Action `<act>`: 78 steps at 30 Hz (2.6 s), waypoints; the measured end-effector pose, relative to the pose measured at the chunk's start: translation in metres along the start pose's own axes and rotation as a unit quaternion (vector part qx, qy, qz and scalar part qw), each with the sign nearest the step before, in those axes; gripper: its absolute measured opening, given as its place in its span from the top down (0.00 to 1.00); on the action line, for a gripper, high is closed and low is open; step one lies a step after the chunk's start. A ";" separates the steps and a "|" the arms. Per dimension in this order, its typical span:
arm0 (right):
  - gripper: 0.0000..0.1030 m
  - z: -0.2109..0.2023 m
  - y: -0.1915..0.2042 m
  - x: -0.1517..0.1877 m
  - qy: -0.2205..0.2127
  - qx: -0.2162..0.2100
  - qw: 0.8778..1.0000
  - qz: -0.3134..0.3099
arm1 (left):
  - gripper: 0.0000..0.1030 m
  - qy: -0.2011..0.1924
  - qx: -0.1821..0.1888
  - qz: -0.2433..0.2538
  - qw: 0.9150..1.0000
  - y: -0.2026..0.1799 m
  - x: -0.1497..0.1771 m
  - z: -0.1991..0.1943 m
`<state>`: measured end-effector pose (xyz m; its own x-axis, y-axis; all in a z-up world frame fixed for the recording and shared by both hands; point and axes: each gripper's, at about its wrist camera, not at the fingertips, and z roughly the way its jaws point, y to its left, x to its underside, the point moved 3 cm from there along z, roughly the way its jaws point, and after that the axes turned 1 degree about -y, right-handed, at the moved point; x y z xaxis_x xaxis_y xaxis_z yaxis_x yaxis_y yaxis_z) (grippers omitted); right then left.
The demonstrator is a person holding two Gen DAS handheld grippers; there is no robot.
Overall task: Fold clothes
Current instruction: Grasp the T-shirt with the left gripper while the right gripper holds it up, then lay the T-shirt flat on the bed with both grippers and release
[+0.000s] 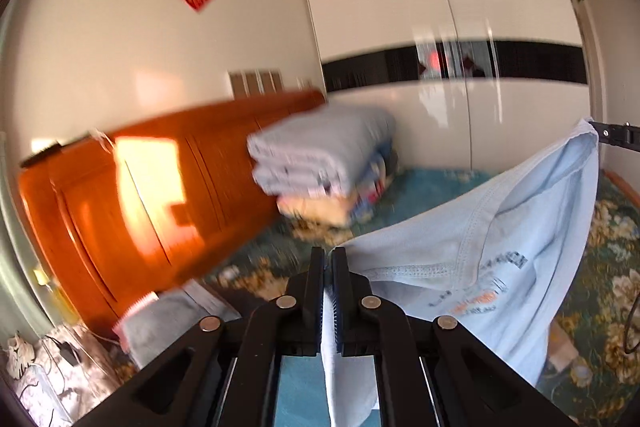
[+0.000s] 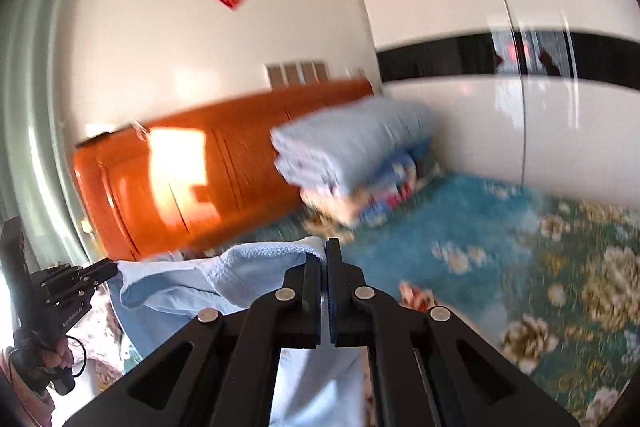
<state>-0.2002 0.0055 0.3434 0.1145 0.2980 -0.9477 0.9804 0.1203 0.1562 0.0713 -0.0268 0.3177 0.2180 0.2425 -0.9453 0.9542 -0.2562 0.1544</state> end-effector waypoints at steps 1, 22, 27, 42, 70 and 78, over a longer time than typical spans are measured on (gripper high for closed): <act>0.98 -0.011 0.008 -0.004 -0.008 -0.001 1.000 -0.009 | 0.96 -0.010 0.001 -0.003 1.000 0.002 -0.002 -0.012; 0.99 -0.147 0.044 -0.013 -0.013 -0.024 0.998 -0.059 | 0.96 -0.021 0.010 0.098 0.995 -0.024 -0.029 -0.085; 0.99 -0.041 -0.013 0.057 0.124 -0.001 0.992 -0.004 | 0.96 0.115 0.039 0.110 0.987 -0.063 0.047 0.033; 0.99 0.113 -0.142 0.224 0.312 0.060 0.936 0.150 | 0.96 0.358 0.102 -0.016 0.928 -0.099 0.184 0.208; 0.61 0.117 -0.162 0.252 0.336 0.133 0.913 0.192 | 0.51 0.514 0.062 -0.250 0.818 0.022 0.366 0.131; 0.61 0.087 -0.146 0.280 0.365 0.137 0.899 0.197 | 0.84 0.547 0.045 -0.193 0.814 0.008 0.376 0.128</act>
<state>-0.2975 -0.0109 0.0310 0.4238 0.8210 -0.3825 0.9011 -0.3393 0.2700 0.1345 -0.0574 -0.0733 0.0054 0.9959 -0.0902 0.9866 -0.0201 -0.1618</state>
